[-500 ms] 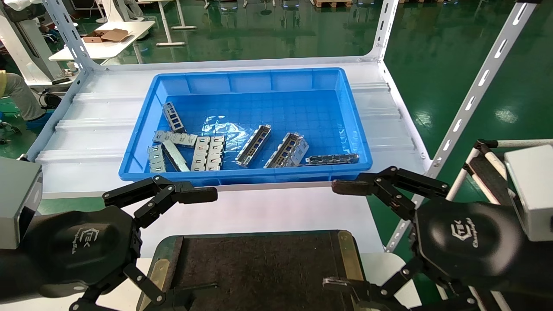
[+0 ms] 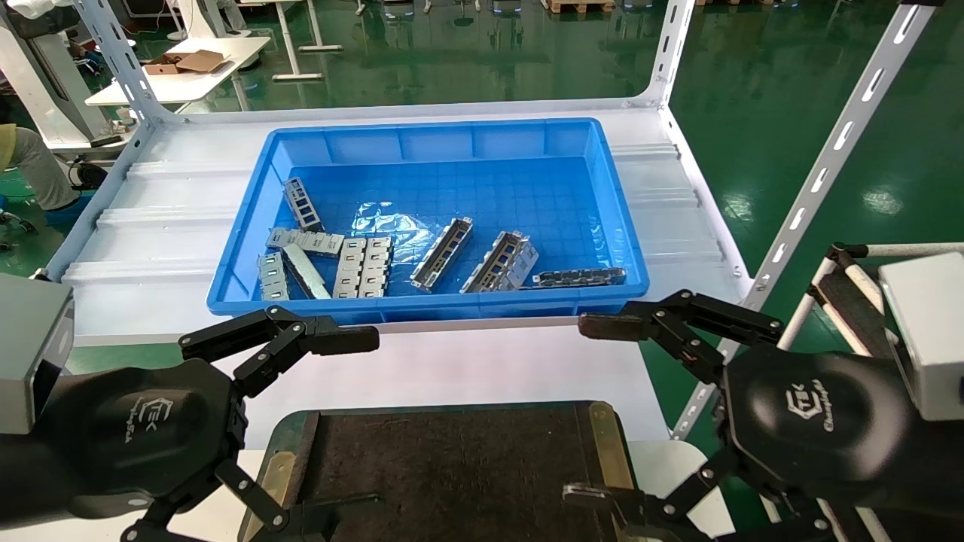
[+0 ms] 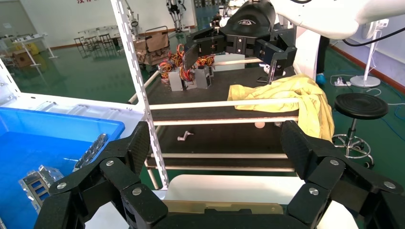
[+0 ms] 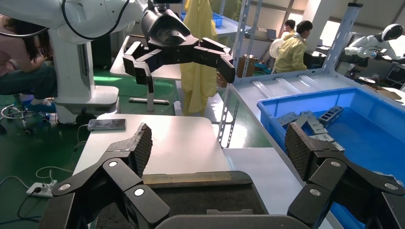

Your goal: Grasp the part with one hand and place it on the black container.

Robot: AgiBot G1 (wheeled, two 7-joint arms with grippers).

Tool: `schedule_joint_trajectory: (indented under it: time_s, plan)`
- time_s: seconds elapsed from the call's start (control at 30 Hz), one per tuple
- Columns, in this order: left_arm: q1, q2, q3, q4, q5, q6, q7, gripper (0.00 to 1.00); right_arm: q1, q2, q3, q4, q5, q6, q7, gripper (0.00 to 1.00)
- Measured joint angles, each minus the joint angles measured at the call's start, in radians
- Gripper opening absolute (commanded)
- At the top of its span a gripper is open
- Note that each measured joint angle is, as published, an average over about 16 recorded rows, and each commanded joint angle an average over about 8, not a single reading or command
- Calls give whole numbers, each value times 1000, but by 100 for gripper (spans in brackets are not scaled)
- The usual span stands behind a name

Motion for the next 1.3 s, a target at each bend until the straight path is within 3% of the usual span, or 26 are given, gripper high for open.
schedule_joint_trajectory:
  time_s: [0.83, 1.3]
  plan:
    - [0, 2, 0, 1, 2, -5, 0, 100, 0, 0, 0, 0, 0, 0, 0, 100]
    - [-11, 31, 12, 9, 45, -80, -10, 100, 0, 0, 0, -1, 0, 0, 0, 100]
